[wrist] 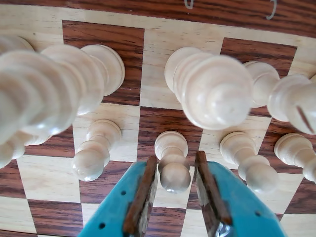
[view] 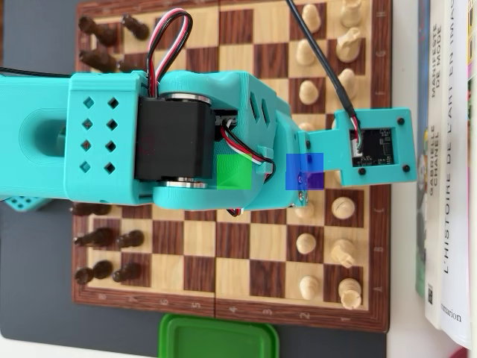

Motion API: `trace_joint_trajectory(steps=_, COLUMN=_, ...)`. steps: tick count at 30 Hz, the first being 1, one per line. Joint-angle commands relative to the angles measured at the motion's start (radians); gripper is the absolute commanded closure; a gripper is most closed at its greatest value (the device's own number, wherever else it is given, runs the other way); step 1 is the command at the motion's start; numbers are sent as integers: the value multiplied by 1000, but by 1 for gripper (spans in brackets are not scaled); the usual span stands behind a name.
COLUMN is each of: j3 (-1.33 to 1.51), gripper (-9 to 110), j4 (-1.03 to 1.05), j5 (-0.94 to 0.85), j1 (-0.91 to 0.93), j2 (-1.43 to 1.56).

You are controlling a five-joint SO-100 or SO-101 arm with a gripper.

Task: Play chess

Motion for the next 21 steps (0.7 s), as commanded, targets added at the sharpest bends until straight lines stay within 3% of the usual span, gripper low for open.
trace_joint_trajectory(steps=1, j3=-43, gripper=89, j4=-8, j5=5, j1=-6, j2=9)
trace_joint_trajectory(steps=21, j3=-41, gripper=96, j4=-3, j5=-3, j1=-3, j2=18)
